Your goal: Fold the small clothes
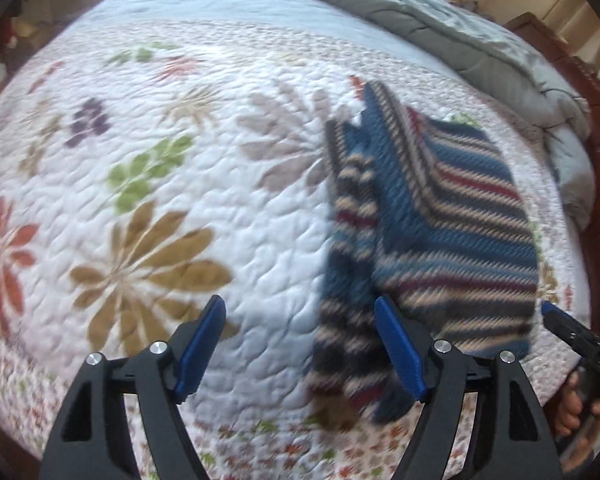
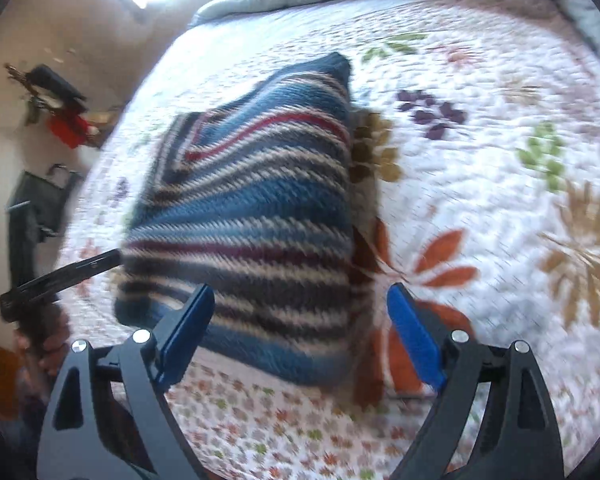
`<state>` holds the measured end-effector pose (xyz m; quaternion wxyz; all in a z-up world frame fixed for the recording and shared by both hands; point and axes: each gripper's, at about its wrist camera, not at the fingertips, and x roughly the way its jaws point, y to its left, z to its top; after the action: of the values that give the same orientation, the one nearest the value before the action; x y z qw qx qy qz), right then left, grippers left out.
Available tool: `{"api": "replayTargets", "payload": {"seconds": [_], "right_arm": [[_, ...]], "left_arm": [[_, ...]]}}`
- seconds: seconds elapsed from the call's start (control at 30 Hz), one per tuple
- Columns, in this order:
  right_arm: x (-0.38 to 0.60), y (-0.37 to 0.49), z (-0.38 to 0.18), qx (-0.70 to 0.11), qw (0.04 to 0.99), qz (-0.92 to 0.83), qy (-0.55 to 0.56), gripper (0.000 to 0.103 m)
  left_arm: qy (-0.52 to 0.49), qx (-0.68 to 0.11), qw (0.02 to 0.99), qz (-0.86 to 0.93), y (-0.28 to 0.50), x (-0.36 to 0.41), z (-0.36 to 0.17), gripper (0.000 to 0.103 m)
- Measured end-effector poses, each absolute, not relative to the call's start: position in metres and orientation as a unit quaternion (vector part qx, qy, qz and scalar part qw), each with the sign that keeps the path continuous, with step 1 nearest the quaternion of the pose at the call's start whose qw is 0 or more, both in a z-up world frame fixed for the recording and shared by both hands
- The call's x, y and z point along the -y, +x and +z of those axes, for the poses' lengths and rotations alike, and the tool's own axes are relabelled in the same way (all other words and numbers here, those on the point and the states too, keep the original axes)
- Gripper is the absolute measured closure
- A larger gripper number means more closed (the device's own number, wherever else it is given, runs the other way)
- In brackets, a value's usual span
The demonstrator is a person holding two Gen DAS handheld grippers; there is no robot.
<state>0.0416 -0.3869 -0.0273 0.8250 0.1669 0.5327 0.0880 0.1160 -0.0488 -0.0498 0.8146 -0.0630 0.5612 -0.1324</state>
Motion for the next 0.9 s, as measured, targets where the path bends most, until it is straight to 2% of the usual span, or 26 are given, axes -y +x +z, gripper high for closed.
{"api": "replayTargets", "payload": {"seconds": [0.2, 0.4, 0.73, 0.9], "right_arm": [[0.373, 0.007, -0.032, -0.546, 0.826, 0.027, 0.141, 0.014], [0.357, -0.033, -0.036, -0.561, 0.817, 0.008, 0.137, 0.014], [0.329, -0.066, 0.009, -0.531, 0.838, -0.012, 0.125, 0.011], [0.317, -0.073, 0.025, -0.523, 0.845, -0.015, 0.113, 0.009]], "left_arm": [[-0.029, -0.56, 0.822, -0.094, 0.081, 0.045, -0.051, 0.025], [0.029, -0.543, 0.836, -0.078, 0.039, 0.054, -0.041, 0.019], [0.069, -0.494, 0.862, -0.092, -0.011, 0.077, 0.005, 0.012], [0.074, -0.475, 0.871, -0.098, -0.026, 0.082, 0.025, 0.011]]}}
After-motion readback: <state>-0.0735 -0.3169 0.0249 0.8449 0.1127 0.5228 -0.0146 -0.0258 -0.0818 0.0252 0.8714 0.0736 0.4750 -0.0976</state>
